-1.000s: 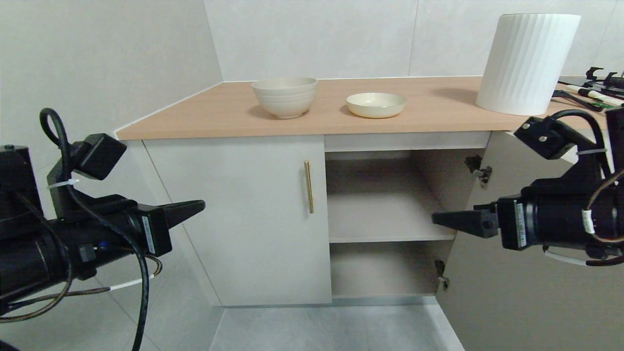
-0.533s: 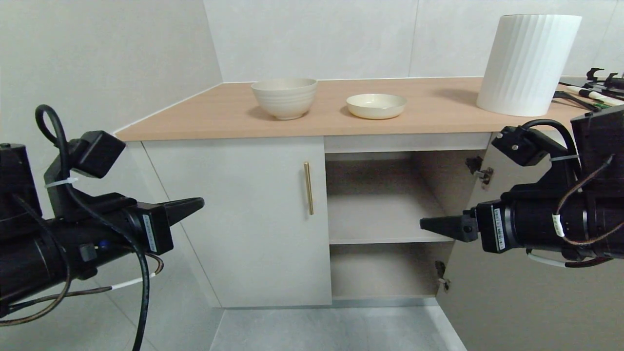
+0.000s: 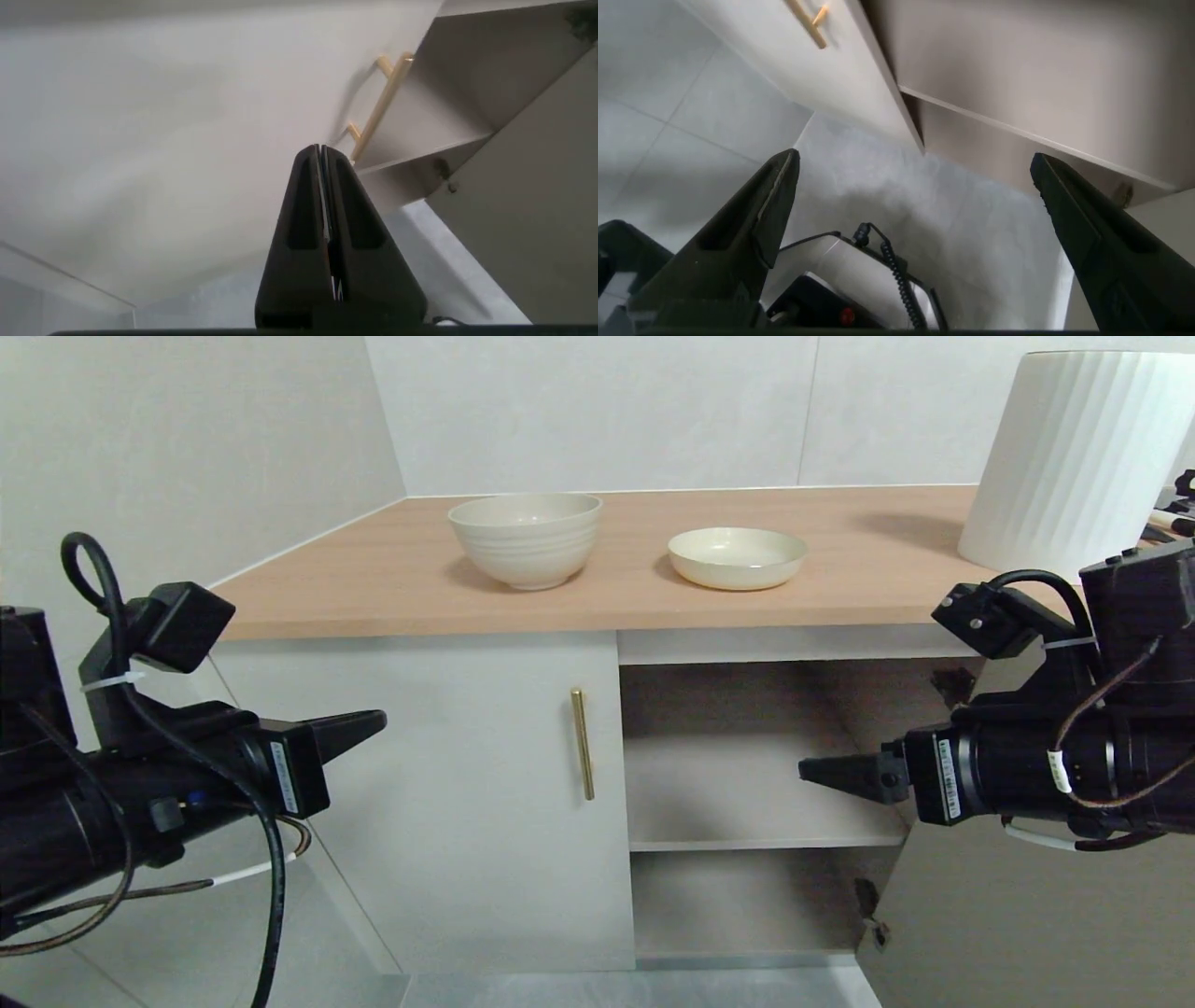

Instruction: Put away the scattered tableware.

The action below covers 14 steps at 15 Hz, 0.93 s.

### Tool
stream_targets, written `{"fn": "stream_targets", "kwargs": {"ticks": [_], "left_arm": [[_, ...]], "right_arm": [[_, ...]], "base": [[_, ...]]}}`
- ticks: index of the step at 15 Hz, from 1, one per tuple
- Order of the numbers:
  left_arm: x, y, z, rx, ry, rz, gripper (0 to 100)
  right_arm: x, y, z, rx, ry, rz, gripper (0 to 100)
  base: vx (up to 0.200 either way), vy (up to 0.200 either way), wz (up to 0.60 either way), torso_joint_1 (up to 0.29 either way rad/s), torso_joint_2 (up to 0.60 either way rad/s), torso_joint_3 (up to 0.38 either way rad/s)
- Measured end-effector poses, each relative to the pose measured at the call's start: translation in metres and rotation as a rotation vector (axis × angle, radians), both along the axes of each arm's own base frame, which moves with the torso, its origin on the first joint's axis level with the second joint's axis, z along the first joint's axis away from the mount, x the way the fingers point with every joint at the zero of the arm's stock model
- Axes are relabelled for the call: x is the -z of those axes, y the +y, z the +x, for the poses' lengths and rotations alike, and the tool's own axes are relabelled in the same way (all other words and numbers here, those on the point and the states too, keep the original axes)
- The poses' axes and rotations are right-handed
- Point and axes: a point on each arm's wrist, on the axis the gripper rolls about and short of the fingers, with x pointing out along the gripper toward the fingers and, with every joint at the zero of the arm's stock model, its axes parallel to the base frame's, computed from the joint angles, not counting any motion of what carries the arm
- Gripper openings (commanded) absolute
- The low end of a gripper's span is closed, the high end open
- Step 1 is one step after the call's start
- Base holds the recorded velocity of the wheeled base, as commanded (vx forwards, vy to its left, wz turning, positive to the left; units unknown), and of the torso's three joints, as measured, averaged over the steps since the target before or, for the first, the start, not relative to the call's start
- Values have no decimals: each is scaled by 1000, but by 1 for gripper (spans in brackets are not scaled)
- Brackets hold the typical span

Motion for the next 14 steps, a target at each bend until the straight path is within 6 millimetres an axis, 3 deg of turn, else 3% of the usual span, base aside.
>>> {"fn": "stream_targets", "kwargs": {"ticks": [5,8,14], "left_arm": [[-1,0,0,-1,-1,-6,0],[-7,0,2,-19,14,-78,0],[-5,-1,1,-5,4,-46,0]], "right_arm": [[0,1,1,1,3,1,100],[0,1,1,6,9,10,100],[0,0,1,7,9,11,100]], "base": [[0,0,0,0,0,0],[0,200,0,1,1,2],[0,0,0,0,0,0]]}}
